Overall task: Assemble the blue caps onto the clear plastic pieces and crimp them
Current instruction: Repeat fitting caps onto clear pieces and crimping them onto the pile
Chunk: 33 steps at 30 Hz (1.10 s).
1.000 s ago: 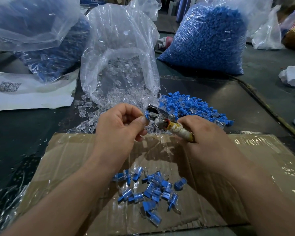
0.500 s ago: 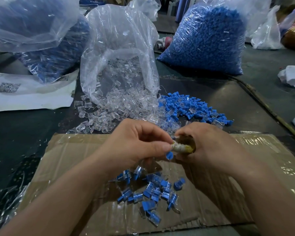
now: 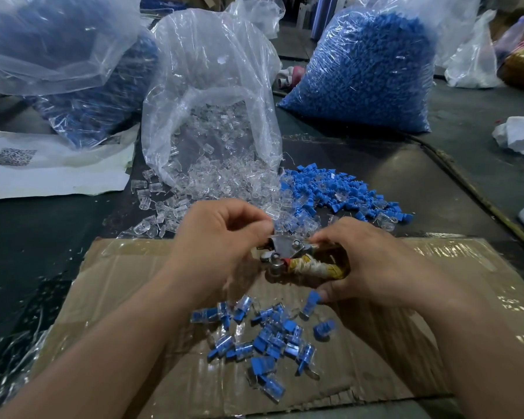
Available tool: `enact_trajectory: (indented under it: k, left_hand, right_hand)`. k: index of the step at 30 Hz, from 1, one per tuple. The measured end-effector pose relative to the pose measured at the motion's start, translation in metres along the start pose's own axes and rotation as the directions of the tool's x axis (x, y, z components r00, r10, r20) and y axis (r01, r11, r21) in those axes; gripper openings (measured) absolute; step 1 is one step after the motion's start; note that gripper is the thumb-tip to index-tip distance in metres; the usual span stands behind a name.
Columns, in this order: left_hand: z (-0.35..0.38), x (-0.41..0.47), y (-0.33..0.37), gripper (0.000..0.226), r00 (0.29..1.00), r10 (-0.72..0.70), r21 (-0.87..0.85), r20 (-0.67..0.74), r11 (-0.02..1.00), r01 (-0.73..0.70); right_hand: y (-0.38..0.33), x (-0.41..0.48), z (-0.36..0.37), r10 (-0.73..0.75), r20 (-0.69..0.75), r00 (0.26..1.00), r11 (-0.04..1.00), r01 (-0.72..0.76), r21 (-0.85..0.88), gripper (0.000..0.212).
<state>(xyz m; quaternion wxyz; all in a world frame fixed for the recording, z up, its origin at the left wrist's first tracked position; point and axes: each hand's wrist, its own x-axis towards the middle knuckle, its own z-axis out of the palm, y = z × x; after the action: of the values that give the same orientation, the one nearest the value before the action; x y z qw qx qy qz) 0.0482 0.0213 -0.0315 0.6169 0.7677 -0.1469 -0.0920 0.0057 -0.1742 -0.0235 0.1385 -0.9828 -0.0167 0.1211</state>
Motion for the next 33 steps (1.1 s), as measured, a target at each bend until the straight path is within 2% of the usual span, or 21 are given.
enact_trajectory:
  k: [2, 4, 6, 7, 9, 11, 13, 17, 19, 25, 30, 33]
  left_hand:
    - [-0.002, 0.006, -0.008, 0.019, 0.977, 0.079, 0.183, -0.200, 0.982, -0.042]
    - [-0.004, 0.010, -0.013, 0.018, 0.949, 0.169, 0.377, -0.268, 0.924, -0.059]
    - [-0.005, 0.014, -0.019, 0.016, 0.939, 0.228, 0.571, -0.258, 0.820, -0.042]
    - [-0.006, 0.016, -0.023, 0.024, 0.946, 0.224, 0.653, -0.236, 0.757, -0.016]
    - [-0.006, 0.019, -0.029, 0.040, 0.971, 0.153, 0.770, -0.181, 0.636, 0.044]
    - [-0.006, 0.019, -0.033, 0.047, 0.989, 0.046, 0.824, -0.140, 0.560, 0.090]
    - [-0.005, 0.018, -0.034, 0.045, 0.992, 0.004, 0.847, -0.123, 0.521, 0.103]
    - [-0.005, 0.016, -0.031, 0.043, 0.991, 0.074, 0.884, -0.112, 0.464, 0.065]
    - [-0.005, 0.015, -0.030, 0.039, 0.986, 0.126, 0.899, -0.107, 0.435, 0.041]
    - [-0.007, 0.016, -0.031, 0.031, 0.975, 0.202, 0.876, -0.096, 0.483, -0.013]
    - [-0.009, 0.017, -0.032, 0.020, 0.955, 0.280, 0.839, -0.099, 0.540, -0.071]
    - [-0.006, 0.015, -0.027, 0.013, 0.926, 0.348, 0.772, -0.145, 0.625, -0.114]
  right_hand:
    - [0.002, -0.001, 0.000, -0.016, 0.011, 1.000, 1.000, 0.016, 0.000, 0.074]
    - [0.004, -0.002, -0.001, -0.031, 0.028, 0.999, 0.999, 0.031, 0.009, 0.081]
    - [0.006, -0.003, -0.003, -0.037, 0.040, 0.999, 0.999, 0.036, 0.032, 0.082]
    - [0.006, -0.003, -0.004, -0.036, 0.040, 0.999, 0.998, 0.035, 0.044, 0.081]
    - [0.005, -0.003, -0.007, -0.035, 0.017, 0.999, 0.996, 0.033, 0.084, 0.082]
    - [0.003, -0.004, -0.009, -0.029, -0.058, 0.998, 0.988, 0.038, 0.150, 0.086]
    - [0.003, -0.004, -0.010, -0.008, -0.150, 0.989, 0.976, 0.040, 0.215, 0.072]
    - [0.004, -0.003, -0.009, 0.034, -0.259, 0.965, 0.953, 0.047, 0.299, 0.023]
    - [0.004, -0.002, -0.008, 0.041, -0.301, 0.953, 0.945, 0.061, 0.323, 0.009]
    - [0.011, 0.003, -0.004, 0.131, -0.464, 0.876, 0.932, 0.051, 0.358, 0.021]
    - [0.026, 0.010, -0.004, 0.281, -0.568, 0.773, 0.919, -0.046, 0.392, 0.012]
    - [0.032, 0.014, -0.003, 0.314, -0.572, 0.758, 0.923, -0.101, 0.372, 0.007]
